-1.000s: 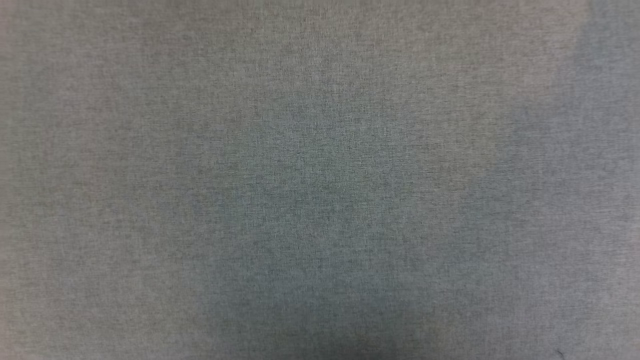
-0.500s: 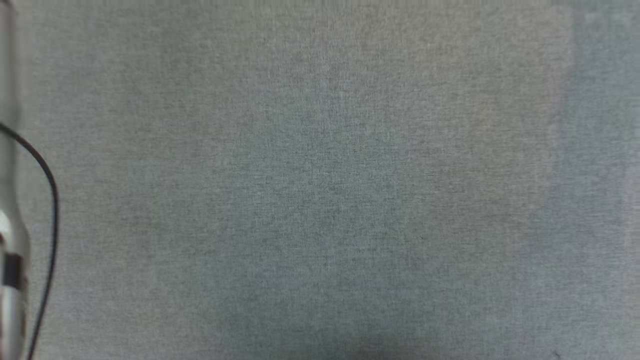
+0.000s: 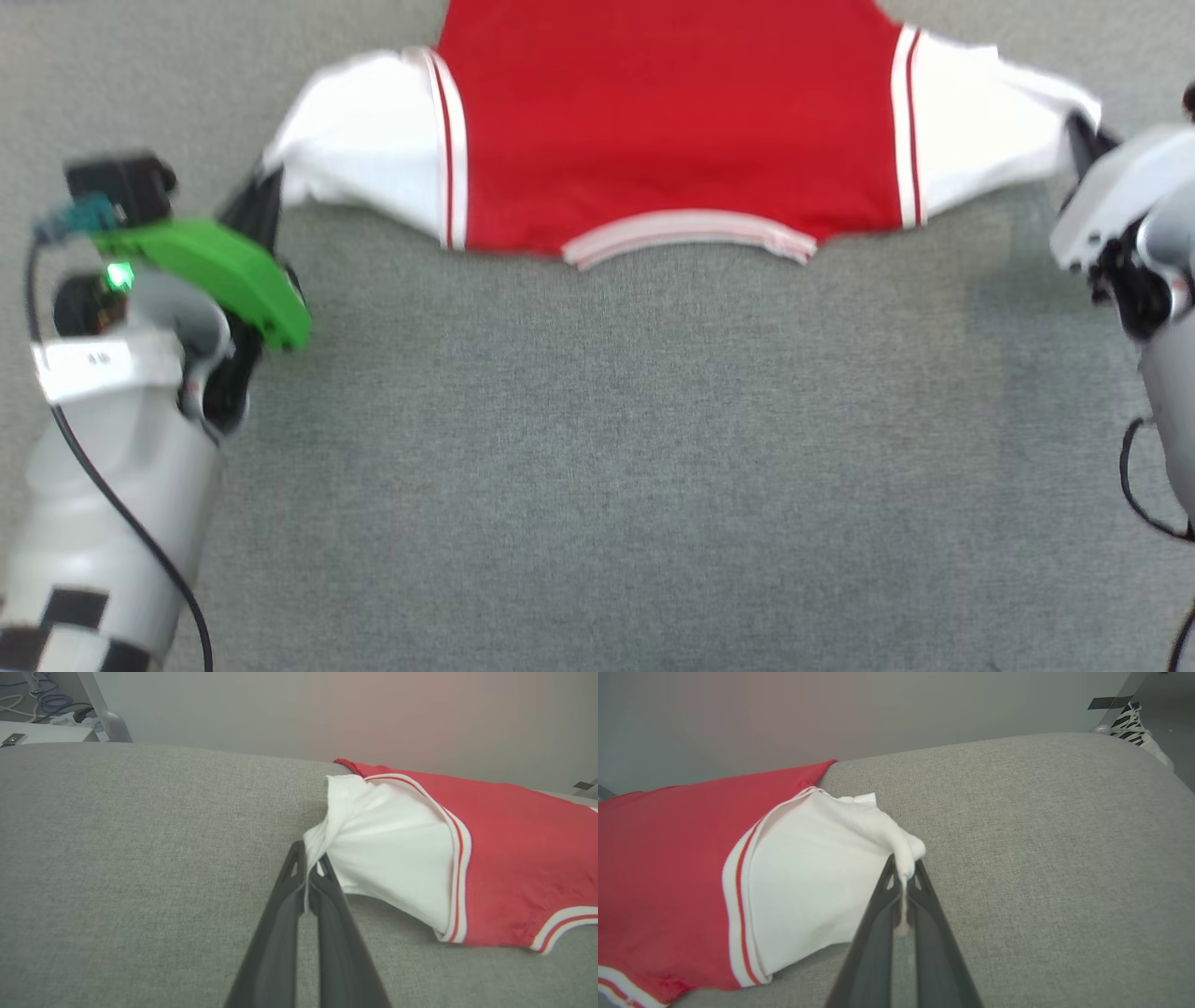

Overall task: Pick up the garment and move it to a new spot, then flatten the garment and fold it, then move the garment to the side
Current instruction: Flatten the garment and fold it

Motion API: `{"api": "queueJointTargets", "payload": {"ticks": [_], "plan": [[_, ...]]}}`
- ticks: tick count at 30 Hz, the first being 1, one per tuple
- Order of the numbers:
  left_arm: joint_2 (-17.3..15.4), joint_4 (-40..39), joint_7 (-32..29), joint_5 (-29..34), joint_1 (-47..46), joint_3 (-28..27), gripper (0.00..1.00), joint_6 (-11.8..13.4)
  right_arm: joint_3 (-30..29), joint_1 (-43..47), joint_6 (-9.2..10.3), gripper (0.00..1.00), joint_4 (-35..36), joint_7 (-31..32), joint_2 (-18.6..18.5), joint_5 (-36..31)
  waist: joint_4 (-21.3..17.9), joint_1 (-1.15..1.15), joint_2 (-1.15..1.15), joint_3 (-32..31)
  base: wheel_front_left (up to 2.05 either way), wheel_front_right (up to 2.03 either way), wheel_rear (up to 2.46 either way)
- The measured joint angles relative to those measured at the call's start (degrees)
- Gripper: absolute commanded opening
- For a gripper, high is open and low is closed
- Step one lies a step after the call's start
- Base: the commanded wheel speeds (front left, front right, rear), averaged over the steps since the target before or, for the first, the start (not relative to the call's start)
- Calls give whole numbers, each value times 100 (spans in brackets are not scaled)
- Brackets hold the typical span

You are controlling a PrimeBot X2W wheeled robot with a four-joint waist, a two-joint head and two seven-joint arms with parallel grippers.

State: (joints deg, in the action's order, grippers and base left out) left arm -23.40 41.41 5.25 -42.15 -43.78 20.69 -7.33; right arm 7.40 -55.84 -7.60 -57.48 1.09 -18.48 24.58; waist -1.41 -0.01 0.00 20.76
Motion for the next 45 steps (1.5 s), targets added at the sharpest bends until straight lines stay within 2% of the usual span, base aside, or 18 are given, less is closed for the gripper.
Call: {"api": "queueJointTargets", "payload": {"ticks": [11, 19, 24, 34, 41, 42, 43, 45], "plan": [[-92, -301, -471, -310, 1429, 142, 0, 10, 157, 1601, -2, 0, 844, 1121, -426, 636, 32, 0, 0, -994, 0, 0, 0], [-337, -910, -970, -630, 2471, 142, 0, 111, -218, 2746, -2, 0, 1610, 2067, -634, 840, 33, 0, 0, -1546, 0, 0, 0], [-563, -1567, -1451, -799, 3316, 190, 0, 310, -566, 3588, -2, 0, 2296, 2836, -727, 898, 13, 0, 0, -1810, 0, 0, 0], [-943, -3196, -2109, -987, 4617, 337, 0, 935, -1605, 5253, -1, 0, 4009, 4409, -559, 820, -6, 0, 0, -1965, 0, 0, 0], [-1076, -3871, -2482, -987, 4755, 476, 0, 1133, -2081, 5637, 0, 0, 4947, 5054, -148, 468, 35, 0, 0, -1879, 0, 0, 0], [-1106, -4034, -2593, -987, 4754, 495, 0, 1160, -2169, 5653, 0, 26, 5142, 5189, -92, 377, 52, 0, 0, -1825, 0, 0, 0], [-1133, -4124, -2663, -987, 4752, 512, 0, 1166, -2191, 5654, 1, 100, 5250, 5252, -80, 328, 62, 0, 0, -1789, 0, 0, 0], [-1199, -4319, -2822, -985, 4747, 552, 0, 1198, -2225, 5645, 1, 100, 5458, 5391, -52, 332, 86, 0, 0, -1714, 0, 0, 0]]}}
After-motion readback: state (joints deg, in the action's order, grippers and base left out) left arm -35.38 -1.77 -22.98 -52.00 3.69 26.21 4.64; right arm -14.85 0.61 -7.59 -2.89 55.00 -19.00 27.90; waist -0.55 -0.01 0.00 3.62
